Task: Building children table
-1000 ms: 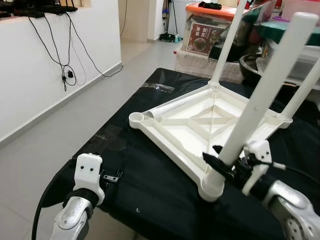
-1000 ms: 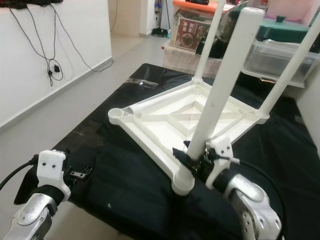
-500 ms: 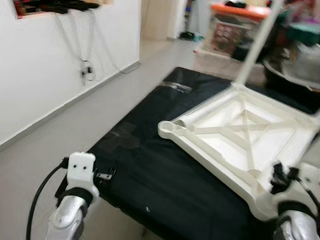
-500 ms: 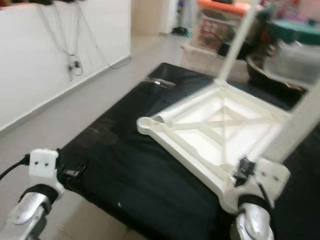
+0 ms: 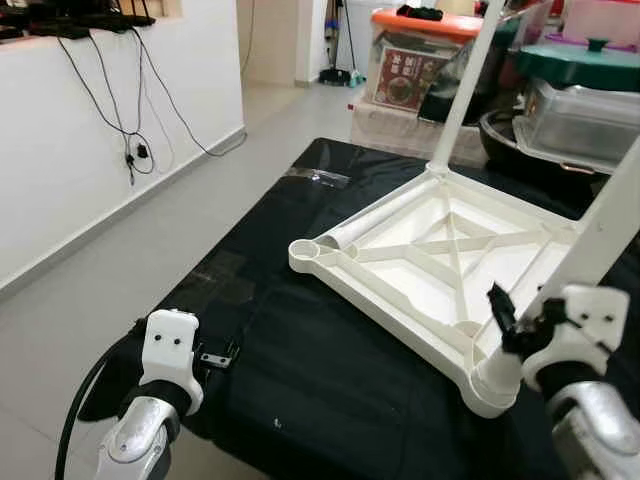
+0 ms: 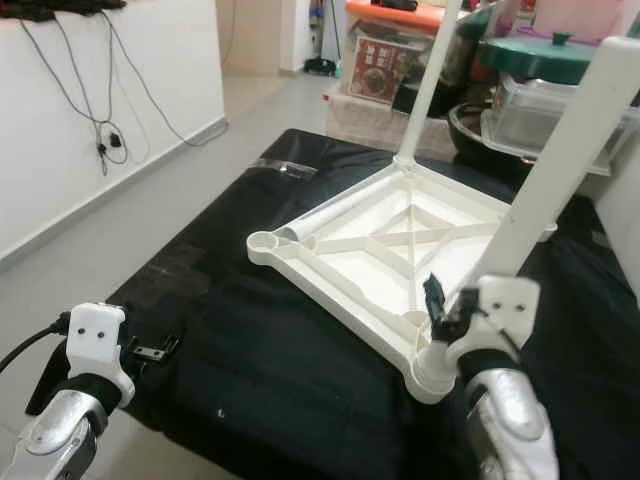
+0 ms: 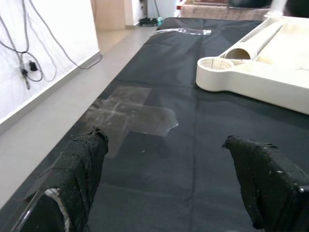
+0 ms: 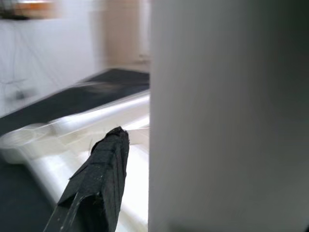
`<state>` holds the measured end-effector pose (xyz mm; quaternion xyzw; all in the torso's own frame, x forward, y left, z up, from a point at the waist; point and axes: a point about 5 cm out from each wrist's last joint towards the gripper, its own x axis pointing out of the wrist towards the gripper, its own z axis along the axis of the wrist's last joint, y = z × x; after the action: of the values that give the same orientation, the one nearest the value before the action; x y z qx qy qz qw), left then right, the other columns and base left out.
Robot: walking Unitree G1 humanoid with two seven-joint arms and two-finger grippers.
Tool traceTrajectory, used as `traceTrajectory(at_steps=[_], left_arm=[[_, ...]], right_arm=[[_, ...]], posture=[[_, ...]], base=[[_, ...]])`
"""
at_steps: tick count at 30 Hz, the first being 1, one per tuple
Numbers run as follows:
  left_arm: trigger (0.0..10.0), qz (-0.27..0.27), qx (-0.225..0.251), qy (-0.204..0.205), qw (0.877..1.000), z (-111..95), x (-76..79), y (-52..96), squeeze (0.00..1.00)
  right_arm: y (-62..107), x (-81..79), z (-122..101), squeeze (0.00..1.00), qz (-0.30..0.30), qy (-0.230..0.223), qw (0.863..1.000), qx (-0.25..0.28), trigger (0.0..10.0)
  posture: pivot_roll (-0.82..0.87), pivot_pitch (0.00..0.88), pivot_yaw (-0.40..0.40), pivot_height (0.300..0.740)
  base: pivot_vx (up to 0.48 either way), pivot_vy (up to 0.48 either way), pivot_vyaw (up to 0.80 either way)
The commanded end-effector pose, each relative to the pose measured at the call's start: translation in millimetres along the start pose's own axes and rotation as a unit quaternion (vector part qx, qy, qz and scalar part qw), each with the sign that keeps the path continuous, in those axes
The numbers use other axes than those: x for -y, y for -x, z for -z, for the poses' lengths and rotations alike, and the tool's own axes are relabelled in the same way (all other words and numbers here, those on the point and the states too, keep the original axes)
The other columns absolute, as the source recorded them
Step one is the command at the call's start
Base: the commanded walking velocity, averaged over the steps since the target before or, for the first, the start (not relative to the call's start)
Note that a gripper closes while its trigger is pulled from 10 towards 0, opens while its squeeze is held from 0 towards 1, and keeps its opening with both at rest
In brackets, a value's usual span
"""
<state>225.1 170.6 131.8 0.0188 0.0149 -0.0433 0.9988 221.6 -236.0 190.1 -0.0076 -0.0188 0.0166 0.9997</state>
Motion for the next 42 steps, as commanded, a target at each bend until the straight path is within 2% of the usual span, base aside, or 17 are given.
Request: traceTrajectory(at_steps=[1,5,6,7,10,13,15,16,17,24,25,31,32,34,35,40,42], left_arm=[[10.0,0.0,-0.006,0.004,1.0,4,0.2,-0.3,0.0],[10.0,0.01,-0.006,0.005,1.0,5,2.3,-1.4,0.0],[10.0,0.013,-0.006,0.005,1.0,6,3.2,-1.4,0.0],[10.0,0.013,-0.006,0.005,1.0,6,3.2,-1.4,0.0],[10.0,0.01,-0.004,0.009,1.0,7,4.4,-1.6,0.0],[10.0,0.008,-0.004,0.01,1.0,7,4.6,-1.6,0.0],[10.0,0.008,-0.004,0.01,1.0,7,3.9,-1.6,0.0],[10.0,0.008,-0.004,0.01,1.0,7,3.9,-1.6,0.0],[10.0,0.007,-0.004,0.01,1.0,8,1.9,-2.0,0.0],[10.0,0.01,-0.004,0.007,1.0,10,-1.1,-1.1,0.0],[10.0,0.011,-0.006,0.007,1.0,10,-2.5,-0.5,0.0],[10.0,0.012,-0.008,0.005,1.0,10,-3.6,0.1,0.0],[10.0,0.012,-0.008,0.005,1.0,10,-3.8,-0.3,0.0],[10.0,0.012,-0.008,0.006,1.0,10,-3.9,-0.5,0.0],[10.0,0.014,-0.007,0.006,1.0,10,-2.9,-0.5,0.0],[10.0,0.016,-0.006,0.006,1.0,9,-0.9,0.1,0.0],[10.0,0.017,-0.004,0.007,1.0,8,2.1,-0.5,0.0]], right_arm=[[-1.0,-9.0,-5,0.0,-0.061,-0.016,0.998,0.013,10.0],[1.5,-28.0,6,0.0,-0.197,0.021,0.98,-0.017,10.0],[-0.7,-34.3,12,0.0,-0.221,0.031,0.974,-0.029,5.6],[-0.7,-34.3,12,0.0,-0.221,0.031,0.974,-0.029,5.6],[-21.7,-41.1,25,0.0,-0.202,0.025,0.978,-0.05,0.0],[-33.9,-38.4,29,0.0,-0.151,0.015,0.987,-0.055,0.0],[-48.1,-9.1,37,0.0,0.101,-0.043,0.991,-0.073,0.0],[-48.1,-9.1,37,0.0,0.101,-0.043,0.991,-0.073,0.0],[-22.7,19.1,51,0.0,0.33,-0.085,0.936,-0.085,0.0],[18.9,-2.0,52,0.0,0.343,-0.046,0.933,-0.096,0.0],[24.9,-14.6,46,0.0,0.308,-0.044,0.946,-0.09,10.0],[21.8,-19.0,27,0.0,0.256,-0.04,0.965,-0.041,10.0],[20.8,-15.8,22,1.0,0.257,-0.037,0.965,-0.025,10.0],[20.2,-14.0,17,1.0,0.264,-0.035,0.964,-0.013,10.0],[14.4,-8.9,9,0.0,0.234,-0.04,0.971,0.009,10.0],[4.7,-1.8,-6,0.0,0.155,-0.055,0.985,0.042,10.0],[-0.9,-4.3,-21,0.0,0.001,-0.012,0.997,0.072,10.0]], posture=[[0.18,0.0,-0.093,0.74],[0.18,0.0,-0.093,0.74],[0.18,0.0,-0.096,0.74],[0.18,0.0,-0.096,0.74],[0.2,0.0,-0.107,0.74],[0.2,0.0,-0.109,0.74],[0.2,0.0,-0.113,0.74],[0.2,0.0,-0.113,0.74],[0.2,0.0,-0.113,0.74],[0.17,0.0,-0.1,0.74],[0.17,0.0,-0.09,0.74],[0.16,0.0,-0.085,0.74],[0.16,0.0,-0.085,0.74],[0.16,0.0,-0.085,0.74],[0.16,0.0,-0.087,0.74],[0.16,0.0,-0.091,0.74],[0.16,0.0,-0.084,0.74]], base=[[0.0,0.0,0.0],[0.0,0.0,0.0],[0.0,0.0,0.0],[0.0,0.0,0.0],[0.0,0.0,0.0],[0.0,0.0,0.0],[0.0,0.0,0.0],[0.0,0.0,0.0],[0.0,0.0,0.0],[0.0,0.0,0.0],[0.0,0.0,0.0],[0.0,0.0,0.0],[0.0,0.0,0.0],[0.0,0.0,0.0],[0.0,0.0,0.0],[0.0,0.0,0.0],[0.0,0.0,0.0]])
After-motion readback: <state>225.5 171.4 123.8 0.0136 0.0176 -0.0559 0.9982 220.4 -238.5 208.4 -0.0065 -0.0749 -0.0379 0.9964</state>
